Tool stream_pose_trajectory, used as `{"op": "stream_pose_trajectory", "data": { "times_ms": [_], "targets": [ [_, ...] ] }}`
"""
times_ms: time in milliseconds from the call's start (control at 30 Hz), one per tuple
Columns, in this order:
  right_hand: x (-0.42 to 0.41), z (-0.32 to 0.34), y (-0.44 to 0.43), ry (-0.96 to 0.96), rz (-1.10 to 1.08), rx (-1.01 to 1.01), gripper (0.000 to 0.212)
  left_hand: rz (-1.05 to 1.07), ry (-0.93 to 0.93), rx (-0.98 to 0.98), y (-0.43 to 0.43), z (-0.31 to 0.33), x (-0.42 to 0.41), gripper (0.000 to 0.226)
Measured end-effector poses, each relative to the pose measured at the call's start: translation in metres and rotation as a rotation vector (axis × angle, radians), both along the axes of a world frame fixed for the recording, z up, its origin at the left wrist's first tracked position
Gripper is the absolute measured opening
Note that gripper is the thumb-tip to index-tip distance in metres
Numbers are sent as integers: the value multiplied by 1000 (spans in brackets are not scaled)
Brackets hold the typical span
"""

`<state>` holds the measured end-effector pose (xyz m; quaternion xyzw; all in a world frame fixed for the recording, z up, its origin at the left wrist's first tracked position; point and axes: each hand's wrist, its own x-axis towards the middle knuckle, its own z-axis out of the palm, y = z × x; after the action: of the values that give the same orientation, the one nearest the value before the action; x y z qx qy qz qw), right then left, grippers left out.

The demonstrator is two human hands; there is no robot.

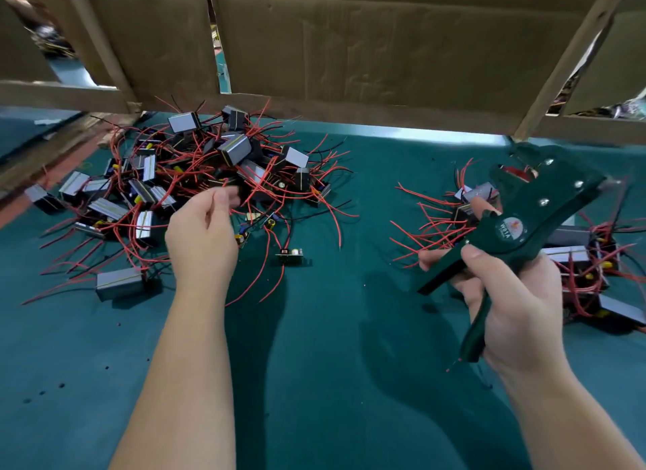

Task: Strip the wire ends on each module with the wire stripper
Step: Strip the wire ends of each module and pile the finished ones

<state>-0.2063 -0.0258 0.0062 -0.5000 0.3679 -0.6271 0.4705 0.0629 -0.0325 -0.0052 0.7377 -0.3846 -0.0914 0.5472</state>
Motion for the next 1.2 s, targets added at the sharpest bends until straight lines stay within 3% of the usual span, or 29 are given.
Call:
{"op": "stream_pose_trajectory", "data": {
  "times_ms": [100,167,233,367,500,567,667,767,833,933,1000,1033,1133,1200],
  "targets": [
    [1,-2,1,-59,64,15,41,-426,385,-389,5,18,-13,31],
    [3,-3,1,-89,82,38,43,-656,586,-481,8,22,-17,28],
    [4,-4,2,-87,94,54,46,-789,744,-474,11,25,-19,16],
    [4,-3,4,-67,123,51,45,-1038,999,-426,17,26,-20,22],
    [3,-4,2,-118,131,93,45,-1308,1193,-377,20,30,-15,26],
    [2,-4,1,-143,130,111,42,-1294,1201,-311,18,30,-15,27],
    [2,-3,1,-180,140,121,40,-780,891,-71,10,22,-21,36],
    [2,-1,1,-200,144,128,45,-284,273,181,2,11,-28,36],
    [2,-1,0,-201,143,138,46,-97,-116,195,4,6,-28,14],
    [2,0,1,-193,142,151,46,45,-386,-37,9,12,-32,40],
    [3,0,2,-205,140,163,46,-49,-579,-177,13,21,-45,32],
    [3,0,2,-215,140,169,46,-199,-647,-191,14,22,-51,25],
    [3,0,1,-232,138,183,47,-621,-702,73,13,16,-68,16],
    [2,0,1,-226,144,183,48,-662,-740,254,9,6,-71,19]
  ]
}}
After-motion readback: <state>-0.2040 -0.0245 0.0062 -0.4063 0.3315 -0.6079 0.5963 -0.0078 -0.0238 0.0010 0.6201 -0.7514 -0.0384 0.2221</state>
